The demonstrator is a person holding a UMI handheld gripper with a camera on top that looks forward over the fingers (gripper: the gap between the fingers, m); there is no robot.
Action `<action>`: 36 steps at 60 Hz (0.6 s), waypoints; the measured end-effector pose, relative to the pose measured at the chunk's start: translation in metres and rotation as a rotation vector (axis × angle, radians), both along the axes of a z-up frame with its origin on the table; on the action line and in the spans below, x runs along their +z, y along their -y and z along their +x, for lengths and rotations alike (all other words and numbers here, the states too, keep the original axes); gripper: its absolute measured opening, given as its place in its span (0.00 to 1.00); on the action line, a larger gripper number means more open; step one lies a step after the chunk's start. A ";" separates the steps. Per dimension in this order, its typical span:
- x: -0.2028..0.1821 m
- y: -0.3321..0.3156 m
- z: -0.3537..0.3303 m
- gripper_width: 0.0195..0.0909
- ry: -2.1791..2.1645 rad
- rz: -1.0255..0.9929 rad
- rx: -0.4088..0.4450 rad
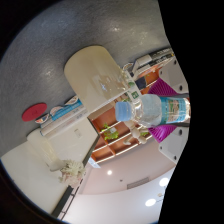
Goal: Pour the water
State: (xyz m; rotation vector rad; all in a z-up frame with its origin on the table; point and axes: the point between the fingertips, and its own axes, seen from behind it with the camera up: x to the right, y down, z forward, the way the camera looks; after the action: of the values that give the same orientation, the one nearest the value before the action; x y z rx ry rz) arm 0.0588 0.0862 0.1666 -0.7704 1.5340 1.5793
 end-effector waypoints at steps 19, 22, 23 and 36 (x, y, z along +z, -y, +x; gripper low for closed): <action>0.038 0.011 -0.007 0.19 0.647 -0.084 0.044; 0.049 0.014 -0.001 0.19 0.829 -0.104 0.036; 0.052 0.015 0.001 0.19 0.892 -0.110 0.032; 0.078 0.021 0.038 0.19 1.619 -0.255 -0.020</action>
State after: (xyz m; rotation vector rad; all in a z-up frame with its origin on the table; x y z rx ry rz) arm 0.0966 0.0656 0.2447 -1.5645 0.4542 0.3006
